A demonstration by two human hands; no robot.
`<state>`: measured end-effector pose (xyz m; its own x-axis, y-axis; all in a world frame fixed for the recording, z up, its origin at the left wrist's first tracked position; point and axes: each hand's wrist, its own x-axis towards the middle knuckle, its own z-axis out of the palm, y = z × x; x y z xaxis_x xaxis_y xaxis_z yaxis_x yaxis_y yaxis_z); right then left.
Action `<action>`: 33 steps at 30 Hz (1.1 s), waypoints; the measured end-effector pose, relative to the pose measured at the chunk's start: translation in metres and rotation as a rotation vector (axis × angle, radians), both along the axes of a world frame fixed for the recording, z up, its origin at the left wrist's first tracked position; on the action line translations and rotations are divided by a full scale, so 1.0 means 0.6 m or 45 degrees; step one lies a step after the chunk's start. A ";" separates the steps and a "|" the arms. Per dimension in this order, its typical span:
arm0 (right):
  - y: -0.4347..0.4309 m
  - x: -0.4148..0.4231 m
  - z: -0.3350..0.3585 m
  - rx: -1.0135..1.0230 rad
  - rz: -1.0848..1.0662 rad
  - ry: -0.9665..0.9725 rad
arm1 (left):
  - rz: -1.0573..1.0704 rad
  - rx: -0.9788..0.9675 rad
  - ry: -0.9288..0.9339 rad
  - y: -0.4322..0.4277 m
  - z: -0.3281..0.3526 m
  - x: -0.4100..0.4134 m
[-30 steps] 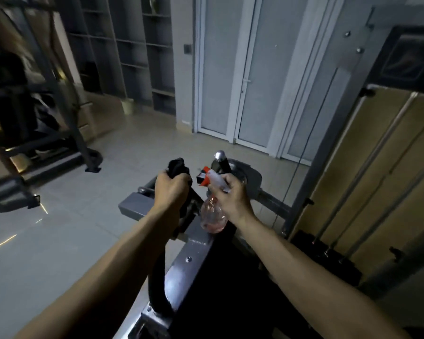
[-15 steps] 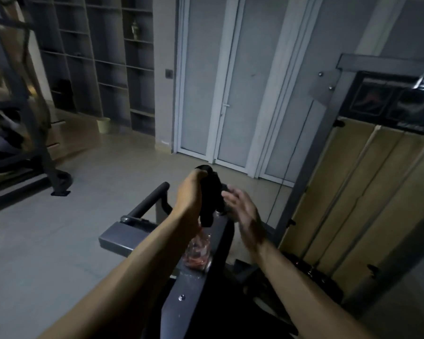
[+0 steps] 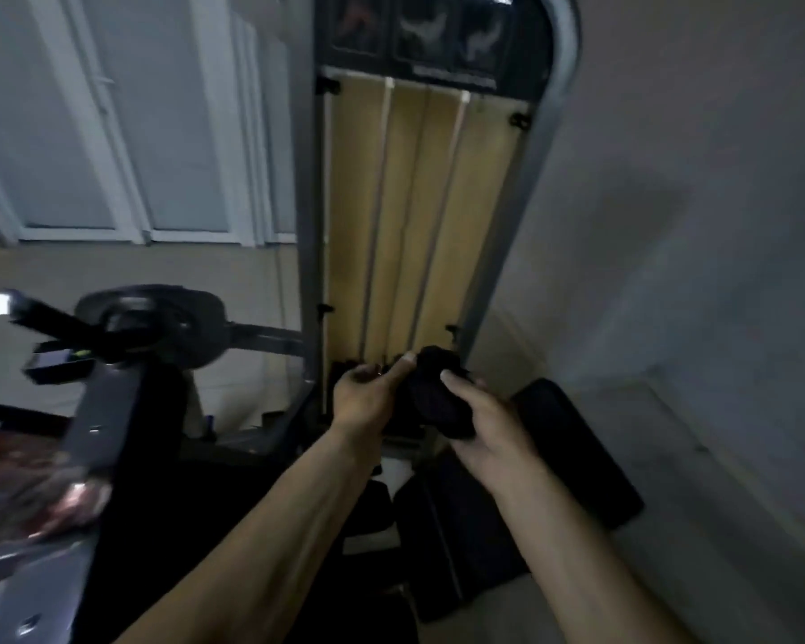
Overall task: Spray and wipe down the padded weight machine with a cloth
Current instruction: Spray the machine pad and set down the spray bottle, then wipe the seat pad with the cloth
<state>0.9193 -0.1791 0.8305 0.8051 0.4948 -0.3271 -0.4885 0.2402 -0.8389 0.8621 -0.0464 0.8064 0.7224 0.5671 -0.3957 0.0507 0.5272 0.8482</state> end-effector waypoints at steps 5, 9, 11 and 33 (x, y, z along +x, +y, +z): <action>-0.164 0.087 -0.081 -0.160 -0.170 0.087 | -0.204 0.217 0.071 -0.180 -0.048 0.116; -0.276 0.160 -0.144 -0.330 -0.283 0.035 | -0.409 0.280 0.116 -0.291 -0.101 0.209; -0.340 0.203 -0.160 -0.525 -0.334 -0.178 | -0.481 0.408 0.182 -0.324 -0.130 0.249; -0.267 0.544 -0.301 -1.184 0.329 -1.390 | -0.846 0.598 0.602 -0.322 -0.349 0.422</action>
